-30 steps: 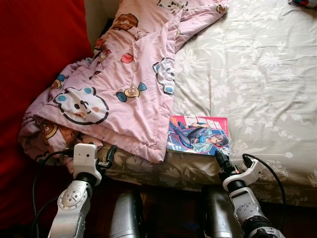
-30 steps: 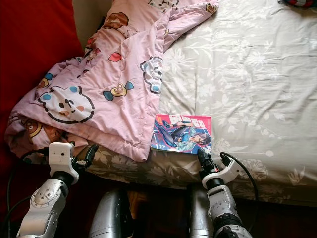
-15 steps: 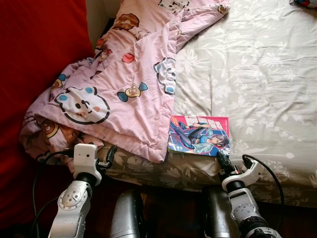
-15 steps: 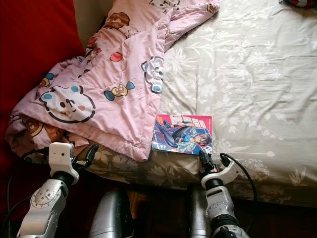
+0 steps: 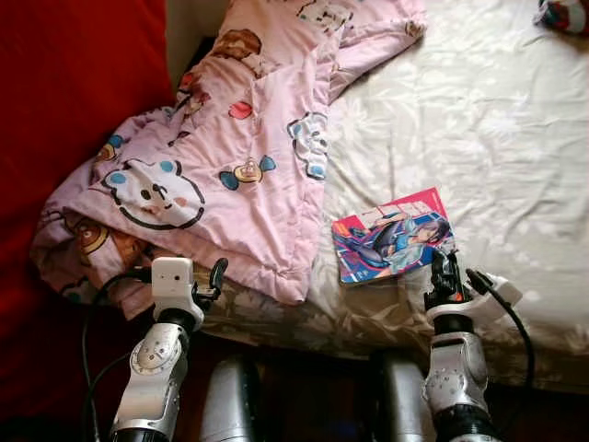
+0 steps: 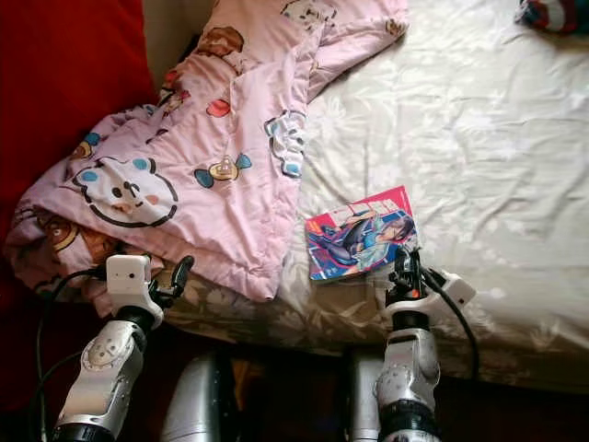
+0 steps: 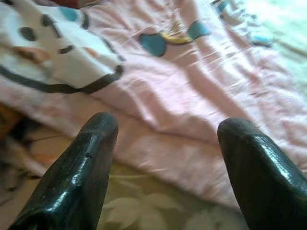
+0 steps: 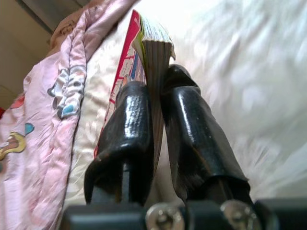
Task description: Clean up the room
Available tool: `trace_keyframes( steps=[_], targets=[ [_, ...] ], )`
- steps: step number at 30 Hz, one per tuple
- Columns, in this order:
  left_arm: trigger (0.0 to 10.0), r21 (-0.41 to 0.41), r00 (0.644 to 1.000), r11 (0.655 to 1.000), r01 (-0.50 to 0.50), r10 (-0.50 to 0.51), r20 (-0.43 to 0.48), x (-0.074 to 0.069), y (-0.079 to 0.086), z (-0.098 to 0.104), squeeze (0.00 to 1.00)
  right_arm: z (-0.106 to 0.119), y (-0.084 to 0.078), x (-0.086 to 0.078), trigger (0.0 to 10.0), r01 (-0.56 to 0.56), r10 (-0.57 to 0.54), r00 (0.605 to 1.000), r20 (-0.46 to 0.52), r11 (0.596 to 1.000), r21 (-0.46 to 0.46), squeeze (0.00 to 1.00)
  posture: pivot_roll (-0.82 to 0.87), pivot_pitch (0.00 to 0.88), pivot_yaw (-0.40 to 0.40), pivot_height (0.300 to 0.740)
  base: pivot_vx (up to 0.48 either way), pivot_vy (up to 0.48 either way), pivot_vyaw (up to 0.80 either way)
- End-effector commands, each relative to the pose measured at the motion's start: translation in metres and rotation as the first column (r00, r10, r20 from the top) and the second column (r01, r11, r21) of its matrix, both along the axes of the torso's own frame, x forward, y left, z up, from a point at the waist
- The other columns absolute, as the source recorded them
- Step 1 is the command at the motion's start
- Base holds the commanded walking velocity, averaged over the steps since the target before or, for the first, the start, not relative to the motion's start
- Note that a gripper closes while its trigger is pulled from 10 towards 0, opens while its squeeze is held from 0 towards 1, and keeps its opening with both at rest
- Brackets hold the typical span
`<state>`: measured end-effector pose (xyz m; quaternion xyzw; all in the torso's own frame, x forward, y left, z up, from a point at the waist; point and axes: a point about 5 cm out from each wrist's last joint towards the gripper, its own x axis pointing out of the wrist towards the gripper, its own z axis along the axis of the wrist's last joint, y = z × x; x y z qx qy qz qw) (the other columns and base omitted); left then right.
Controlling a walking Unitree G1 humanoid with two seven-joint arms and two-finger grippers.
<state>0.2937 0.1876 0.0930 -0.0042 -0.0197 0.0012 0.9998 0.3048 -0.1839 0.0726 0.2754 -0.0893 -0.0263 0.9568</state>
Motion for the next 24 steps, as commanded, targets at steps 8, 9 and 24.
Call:
trace_keyframes(
  steps=[8, 9, 24],
  targets=[
    [10.0, -0.056, 0.997, 0.996, -0.073, 0.072, -0.020, -0.014, 0.000, -0.016, 0.00, 0.024, -0.004, -0.002, 10.0, -0.008, 0.011, 1.000, 0.008, 0.967, -0.256, 0.00, -0.09, 0.093, -0.056, 0.565, 0.000, 0.000, 0.00],
    [10.0, -0.058, 0.997, 0.996, -0.074, 0.073, -0.021, -0.016, -0.002, -0.018, 0.00, 0.027, -0.005, -0.002, 10.0, -0.014, 0.016, 1.000, 0.005, 0.961, -0.275, 0.00, -0.09, 0.084, -0.069, 0.565, 0.000, 0.000, 0.00],
    [10.0, -0.067, 0.996, 0.994, -0.091, 0.092, 0.013, -0.017, 0.000, -0.012, 0.00, 0.028, 0.010, -0.004, 10.0, -0.058, 0.044, 0.998, -0.046, 0.916, -0.396, 0.00, -0.07, 0.061, -0.074, 0.609, 0.000, 0.000, 0.00]
  ],
)
